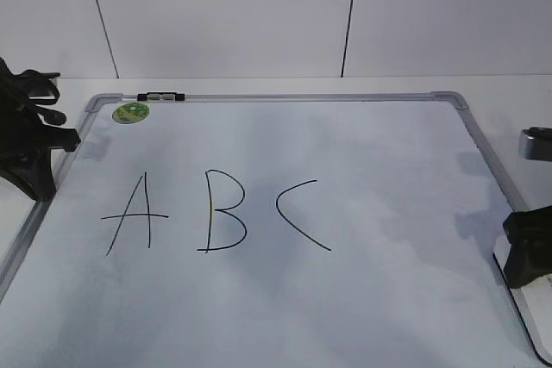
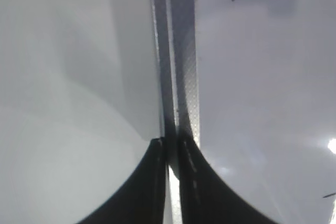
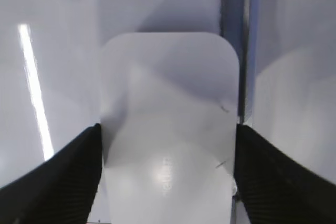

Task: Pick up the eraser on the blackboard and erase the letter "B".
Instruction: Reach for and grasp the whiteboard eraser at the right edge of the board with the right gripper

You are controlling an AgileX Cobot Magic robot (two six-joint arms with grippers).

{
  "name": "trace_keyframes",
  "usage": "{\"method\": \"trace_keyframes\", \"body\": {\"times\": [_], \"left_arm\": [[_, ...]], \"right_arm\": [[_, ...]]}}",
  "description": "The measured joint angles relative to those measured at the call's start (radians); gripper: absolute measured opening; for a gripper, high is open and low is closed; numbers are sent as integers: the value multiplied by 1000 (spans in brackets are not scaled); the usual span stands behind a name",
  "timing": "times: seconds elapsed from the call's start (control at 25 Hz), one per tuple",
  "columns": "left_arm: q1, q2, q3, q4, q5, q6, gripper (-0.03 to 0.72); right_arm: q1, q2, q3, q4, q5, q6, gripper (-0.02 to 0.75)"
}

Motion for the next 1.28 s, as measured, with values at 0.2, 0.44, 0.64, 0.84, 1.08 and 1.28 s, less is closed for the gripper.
{"method": "trace_keyframes", "body": {"times": [0.2, 0.44, 0.64, 0.84, 1.08, 1.28], "left_arm": [[0, 0, 0, 0, 0, 0, 22], [0, 0, 0, 0, 0, 0, 22], [0, 0, 0, 0, 0, 0, 21], [0, 0, 0, 0, 0, 0, 21], [0, 0, 0, 0, 0, 0, 20], [0, 0, 0, -2, -2, 0, 20]], "right_arm": [[28, 28, 0, -11, 14, -4, 605], [41, 37, 0, -21, 18, -4, 600], [42, 37, 0, -24, 19, -4, 599], [42, 37, 0, -26, 21, -4, 599], [42, 37, 0, -33, 21, 11, 599], [44, 37, -2, -55, 49, 61, 599]]}}
